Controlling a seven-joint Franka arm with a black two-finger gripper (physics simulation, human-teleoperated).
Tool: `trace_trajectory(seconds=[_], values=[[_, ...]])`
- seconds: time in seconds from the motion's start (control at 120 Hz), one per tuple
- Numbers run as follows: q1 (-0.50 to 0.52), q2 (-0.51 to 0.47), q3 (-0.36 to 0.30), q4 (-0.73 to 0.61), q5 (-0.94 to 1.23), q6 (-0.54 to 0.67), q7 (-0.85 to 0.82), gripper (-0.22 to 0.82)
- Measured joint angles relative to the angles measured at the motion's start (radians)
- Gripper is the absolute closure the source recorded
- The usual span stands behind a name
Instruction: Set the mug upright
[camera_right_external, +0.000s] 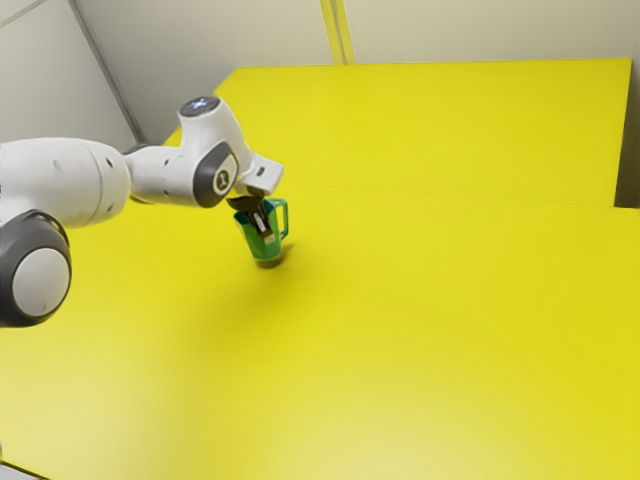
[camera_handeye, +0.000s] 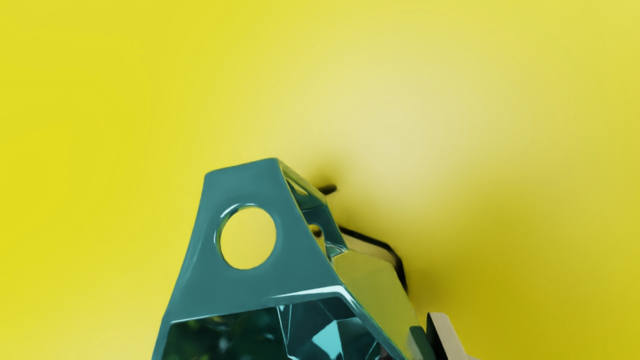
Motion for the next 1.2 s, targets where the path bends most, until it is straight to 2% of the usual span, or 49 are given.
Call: trace_trajectory(seconds=[0.4, 0.575, 0.717, 0.967, 1.058, 1.142, 1.2], values=[[0.021, 0.028, -0.019, 0.0, -0.002, 0.027, -0.052, 0.78], [0.027, 0.024, -0.02, -0.001, -0.018, 0.023, -0.057, 0.39], [0.025, 0.003, -0.019, -0.001, -0.021, 0.019, -0.058, 0.2], [-0.001, -0.154, -0.01, -0.007, -0.023, -0.048, -0.076, 0.06], [-0.045, -0.237, 0.042, -0.008, -0.017, -0.133, -0.114, 0.04], [-0.123, -0.317, 0.125, -0.008, 0.006, -0.229, -0.159, 0.03], [-0.122, -0.341, 0.132, -0.003, 0.019, -0.288, -0.187, 0.02]])
